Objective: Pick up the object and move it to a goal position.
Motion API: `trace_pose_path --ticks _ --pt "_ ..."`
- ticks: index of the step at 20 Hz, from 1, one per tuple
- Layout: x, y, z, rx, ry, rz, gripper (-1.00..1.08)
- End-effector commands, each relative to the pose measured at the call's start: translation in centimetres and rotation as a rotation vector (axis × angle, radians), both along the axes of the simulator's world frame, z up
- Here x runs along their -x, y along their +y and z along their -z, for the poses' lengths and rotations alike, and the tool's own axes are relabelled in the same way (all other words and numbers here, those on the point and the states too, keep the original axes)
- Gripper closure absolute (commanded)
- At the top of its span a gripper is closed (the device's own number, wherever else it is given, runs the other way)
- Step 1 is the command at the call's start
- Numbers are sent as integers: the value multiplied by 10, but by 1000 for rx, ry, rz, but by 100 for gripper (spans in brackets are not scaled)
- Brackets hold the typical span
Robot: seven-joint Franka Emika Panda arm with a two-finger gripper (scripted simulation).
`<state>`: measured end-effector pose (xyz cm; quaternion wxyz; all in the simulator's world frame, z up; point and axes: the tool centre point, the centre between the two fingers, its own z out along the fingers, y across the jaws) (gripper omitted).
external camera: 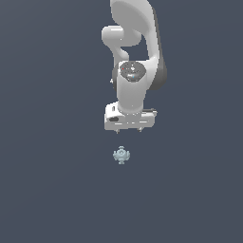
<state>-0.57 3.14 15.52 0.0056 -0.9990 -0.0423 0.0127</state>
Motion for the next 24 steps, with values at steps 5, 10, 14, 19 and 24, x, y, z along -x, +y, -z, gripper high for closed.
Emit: trace_pose_path --ticks 5,10,14,19,24 --pt "0 -1 0 3 1 -10 -92" --pt "2 -6 1 12 4 -35 -92" --pt "3 -7 0 15 6 -35 -92" --pt "1 -7 1 14 5 -46 -92" --pt "-4 -9 6 14 3 -91 -92"
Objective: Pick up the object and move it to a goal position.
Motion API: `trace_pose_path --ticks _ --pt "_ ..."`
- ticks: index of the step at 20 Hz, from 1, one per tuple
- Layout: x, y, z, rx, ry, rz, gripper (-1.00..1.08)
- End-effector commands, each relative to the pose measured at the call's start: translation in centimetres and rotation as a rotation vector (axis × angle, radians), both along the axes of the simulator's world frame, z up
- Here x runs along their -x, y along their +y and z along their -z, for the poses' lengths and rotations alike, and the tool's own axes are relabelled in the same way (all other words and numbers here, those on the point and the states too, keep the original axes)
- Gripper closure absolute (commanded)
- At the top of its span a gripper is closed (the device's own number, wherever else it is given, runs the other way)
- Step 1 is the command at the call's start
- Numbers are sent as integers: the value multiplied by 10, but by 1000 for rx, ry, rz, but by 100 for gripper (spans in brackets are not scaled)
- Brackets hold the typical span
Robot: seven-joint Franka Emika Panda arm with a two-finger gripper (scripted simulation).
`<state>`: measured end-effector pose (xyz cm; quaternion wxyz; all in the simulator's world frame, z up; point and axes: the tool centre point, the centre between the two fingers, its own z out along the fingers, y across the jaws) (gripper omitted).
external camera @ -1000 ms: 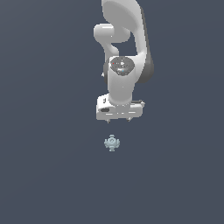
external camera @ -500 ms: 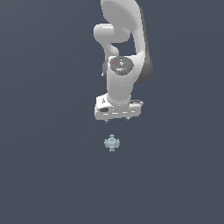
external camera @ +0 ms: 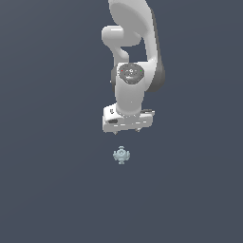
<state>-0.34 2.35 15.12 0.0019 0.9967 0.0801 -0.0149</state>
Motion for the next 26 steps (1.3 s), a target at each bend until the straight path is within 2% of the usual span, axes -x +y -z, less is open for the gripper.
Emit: trace_pose_path --ticks 1,8,19,26 --pt "-3 -1 3 0 -1 -28 -92" --pt "-19 -6 15 -1 -5 -153 -92" --pt "-50 -18 44 -8 -18 -422 -92" --pt "-61 -24 56 -13 -24 -528 -92"
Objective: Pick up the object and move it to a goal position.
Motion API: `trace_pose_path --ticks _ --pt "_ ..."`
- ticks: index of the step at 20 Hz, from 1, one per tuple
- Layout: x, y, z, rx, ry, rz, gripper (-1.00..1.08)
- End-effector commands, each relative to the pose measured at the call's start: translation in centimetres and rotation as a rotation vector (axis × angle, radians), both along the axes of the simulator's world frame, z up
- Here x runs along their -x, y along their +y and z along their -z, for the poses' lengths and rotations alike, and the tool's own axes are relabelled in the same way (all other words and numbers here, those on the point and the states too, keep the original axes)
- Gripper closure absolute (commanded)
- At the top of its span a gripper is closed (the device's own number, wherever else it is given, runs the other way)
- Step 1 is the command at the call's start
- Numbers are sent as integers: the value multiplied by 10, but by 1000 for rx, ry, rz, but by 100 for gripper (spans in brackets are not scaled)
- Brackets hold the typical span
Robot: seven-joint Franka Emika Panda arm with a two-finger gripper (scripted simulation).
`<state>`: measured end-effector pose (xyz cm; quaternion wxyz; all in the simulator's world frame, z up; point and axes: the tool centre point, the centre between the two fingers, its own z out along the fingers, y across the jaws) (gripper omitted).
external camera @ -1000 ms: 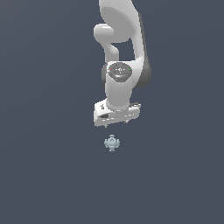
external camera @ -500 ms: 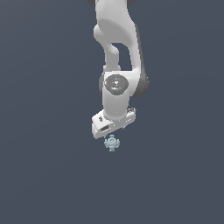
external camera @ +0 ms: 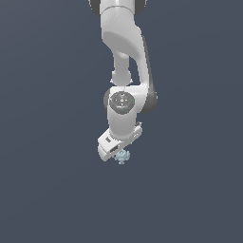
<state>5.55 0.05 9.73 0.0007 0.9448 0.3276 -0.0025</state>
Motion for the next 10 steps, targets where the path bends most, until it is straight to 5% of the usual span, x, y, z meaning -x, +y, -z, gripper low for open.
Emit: trace_pose_path --ticks 1,10 --pt "-3 -1 3 -1 -2 -31 -92" --pt "-6 -3 7 -3 -4 -58 -92"
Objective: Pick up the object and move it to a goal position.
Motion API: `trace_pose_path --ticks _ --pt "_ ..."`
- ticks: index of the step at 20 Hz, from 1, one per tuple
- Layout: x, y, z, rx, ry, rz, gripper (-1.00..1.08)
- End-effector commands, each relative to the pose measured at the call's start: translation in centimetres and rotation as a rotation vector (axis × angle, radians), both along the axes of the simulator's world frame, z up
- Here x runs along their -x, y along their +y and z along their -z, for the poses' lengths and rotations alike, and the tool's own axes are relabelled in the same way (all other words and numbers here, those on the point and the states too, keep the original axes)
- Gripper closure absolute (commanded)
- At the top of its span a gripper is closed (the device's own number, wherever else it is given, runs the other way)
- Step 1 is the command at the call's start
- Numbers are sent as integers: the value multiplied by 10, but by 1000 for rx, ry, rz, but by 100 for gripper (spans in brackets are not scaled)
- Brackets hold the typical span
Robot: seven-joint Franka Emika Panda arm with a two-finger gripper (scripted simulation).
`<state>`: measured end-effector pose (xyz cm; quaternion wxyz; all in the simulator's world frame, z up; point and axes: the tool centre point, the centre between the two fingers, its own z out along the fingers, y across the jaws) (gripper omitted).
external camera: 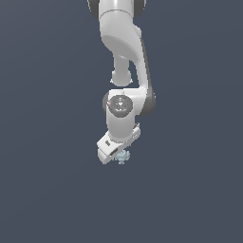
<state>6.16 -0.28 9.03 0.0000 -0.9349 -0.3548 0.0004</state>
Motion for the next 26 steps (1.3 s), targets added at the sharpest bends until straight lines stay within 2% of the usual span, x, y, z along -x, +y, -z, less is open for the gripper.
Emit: trace_pose_path --ticks 1,11,17,18,26 --pt "0 0 1 0 0 0 -92" --pt "1 0 44 0 -1 -5 -92" --pt "-1 0 50 0 -1 -5 -92" --pt "-1 0 50 0 -1 -5 108" --pt "-1 0 50 0 -1 -5 108"
